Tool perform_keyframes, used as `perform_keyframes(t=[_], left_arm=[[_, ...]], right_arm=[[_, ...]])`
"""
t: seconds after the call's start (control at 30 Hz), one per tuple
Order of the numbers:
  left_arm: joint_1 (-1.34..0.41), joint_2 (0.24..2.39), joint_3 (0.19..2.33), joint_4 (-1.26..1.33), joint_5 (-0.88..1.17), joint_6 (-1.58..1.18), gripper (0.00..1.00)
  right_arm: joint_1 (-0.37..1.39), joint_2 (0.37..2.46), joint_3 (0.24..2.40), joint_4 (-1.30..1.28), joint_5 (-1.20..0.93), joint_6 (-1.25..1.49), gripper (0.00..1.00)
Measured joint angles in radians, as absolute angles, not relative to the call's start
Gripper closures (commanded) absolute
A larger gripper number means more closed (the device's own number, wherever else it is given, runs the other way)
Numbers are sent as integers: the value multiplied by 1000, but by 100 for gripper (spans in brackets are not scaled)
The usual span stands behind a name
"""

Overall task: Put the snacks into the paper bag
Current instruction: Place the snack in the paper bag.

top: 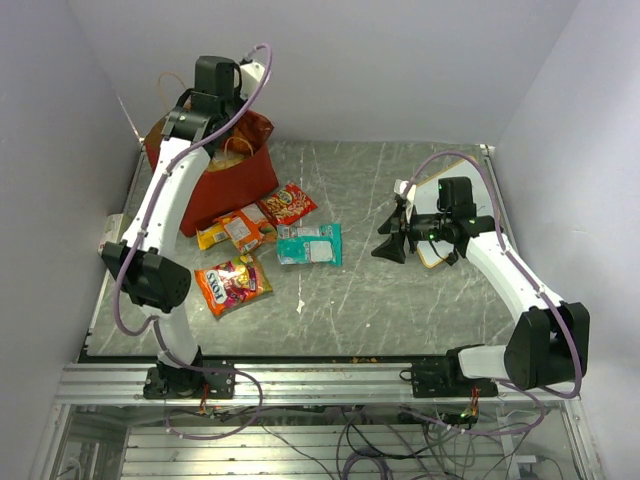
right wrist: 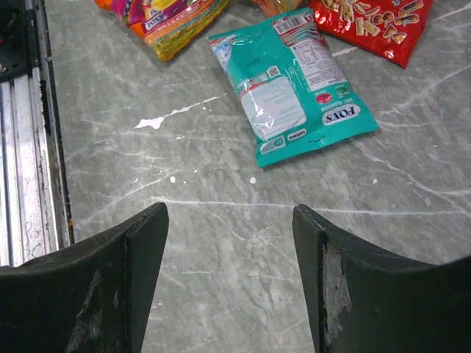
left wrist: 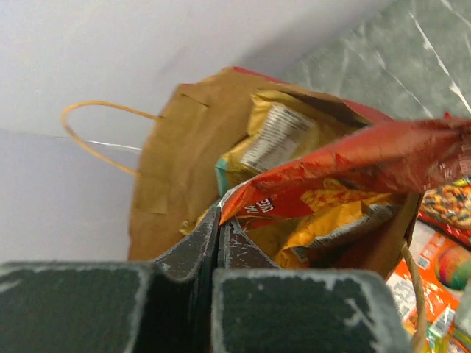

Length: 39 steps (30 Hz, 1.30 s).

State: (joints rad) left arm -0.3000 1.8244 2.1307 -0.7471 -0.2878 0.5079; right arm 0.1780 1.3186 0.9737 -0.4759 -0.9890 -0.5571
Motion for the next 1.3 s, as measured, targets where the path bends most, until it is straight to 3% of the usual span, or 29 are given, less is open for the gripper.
perform_keyframes(t=[0.6, 1.3], left_arm=[[-213, 1881, 2185, -1010, -65, 471, 93], [-175, 1982, 2195, -1097, -17, 471, 93]], right_arm=[[175, 1303, 969, -476, -1007, -557, 32], [174, 1314, 967, -468, -1021, -546, 31]])
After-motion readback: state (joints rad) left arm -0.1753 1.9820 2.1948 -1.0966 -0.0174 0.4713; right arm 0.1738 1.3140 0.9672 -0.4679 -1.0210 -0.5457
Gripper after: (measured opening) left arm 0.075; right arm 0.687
